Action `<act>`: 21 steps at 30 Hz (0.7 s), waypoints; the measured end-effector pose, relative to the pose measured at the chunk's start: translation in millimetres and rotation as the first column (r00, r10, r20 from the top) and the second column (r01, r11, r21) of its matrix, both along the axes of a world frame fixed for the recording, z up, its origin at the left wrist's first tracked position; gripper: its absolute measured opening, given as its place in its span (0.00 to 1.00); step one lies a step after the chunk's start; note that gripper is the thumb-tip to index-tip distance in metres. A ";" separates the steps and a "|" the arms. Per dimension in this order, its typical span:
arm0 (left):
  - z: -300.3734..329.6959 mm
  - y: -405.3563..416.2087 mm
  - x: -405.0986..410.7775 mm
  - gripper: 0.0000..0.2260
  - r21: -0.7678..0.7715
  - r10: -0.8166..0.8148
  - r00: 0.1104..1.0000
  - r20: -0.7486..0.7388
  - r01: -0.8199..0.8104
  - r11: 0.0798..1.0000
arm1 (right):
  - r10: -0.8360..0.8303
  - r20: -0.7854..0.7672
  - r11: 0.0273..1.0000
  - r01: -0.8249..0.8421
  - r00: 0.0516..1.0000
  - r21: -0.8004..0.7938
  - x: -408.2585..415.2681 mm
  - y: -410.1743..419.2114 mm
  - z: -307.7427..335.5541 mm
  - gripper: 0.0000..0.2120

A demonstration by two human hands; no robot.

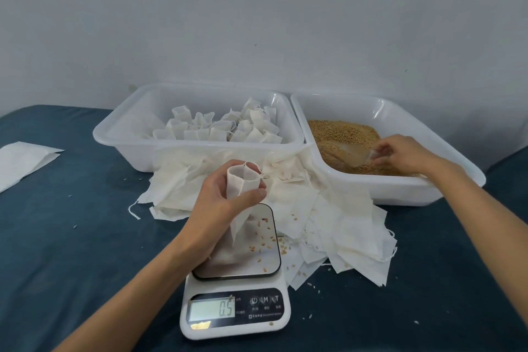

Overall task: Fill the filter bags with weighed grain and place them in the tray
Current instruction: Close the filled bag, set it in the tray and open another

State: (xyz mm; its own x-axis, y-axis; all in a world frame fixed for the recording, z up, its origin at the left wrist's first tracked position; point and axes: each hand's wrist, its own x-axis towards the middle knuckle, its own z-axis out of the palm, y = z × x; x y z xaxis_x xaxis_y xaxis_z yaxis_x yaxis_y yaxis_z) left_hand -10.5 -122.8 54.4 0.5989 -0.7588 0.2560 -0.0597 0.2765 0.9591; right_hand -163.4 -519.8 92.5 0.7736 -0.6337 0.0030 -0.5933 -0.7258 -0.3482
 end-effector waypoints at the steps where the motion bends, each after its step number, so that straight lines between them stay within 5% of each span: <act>1: -0.1 -0.1 0.0 0.12 -0.002 -0.003 1.000 -0.004 0.003 1.000 | -0.008 0.015 1.000 0.008 1.000 -0.006 -1.0 0.2 0.0 0.08; 8: 0.7 -0.8 -1.3 0.12 0.000 -0.008 1.000 -0.005 0.008 1.000 | -0.015 0.144 1.000 0.017 0.990 -0.019 -3.9 13.4 6.4 0.07; 14: 1.6 0.2 -4.4 0.12 0.015 -0.008 1.000 0.004 0.008 1.000 | 0.218 0.338 0.974 -0.224 0.916 -0.023 -2.6 69.2 35.1 0.09; 21: 3.4 0.8 -5.1 0.12 0.050 0.001 1.000 0.018 -0.002 0.999 | 0.464 0.305 0.884 -0.457 0.832 -0.099 1.6 150.0 65.3 0.13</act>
State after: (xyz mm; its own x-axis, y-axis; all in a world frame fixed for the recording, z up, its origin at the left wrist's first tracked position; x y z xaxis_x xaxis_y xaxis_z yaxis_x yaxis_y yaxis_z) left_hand -15.6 -122.0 57.8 0.5954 -0.7702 0.2288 -0.0773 0.2285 0.9705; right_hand -161.8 -369.8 157.8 0.9318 -0.2017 0.3017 -0.0520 -0.8970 -0.4390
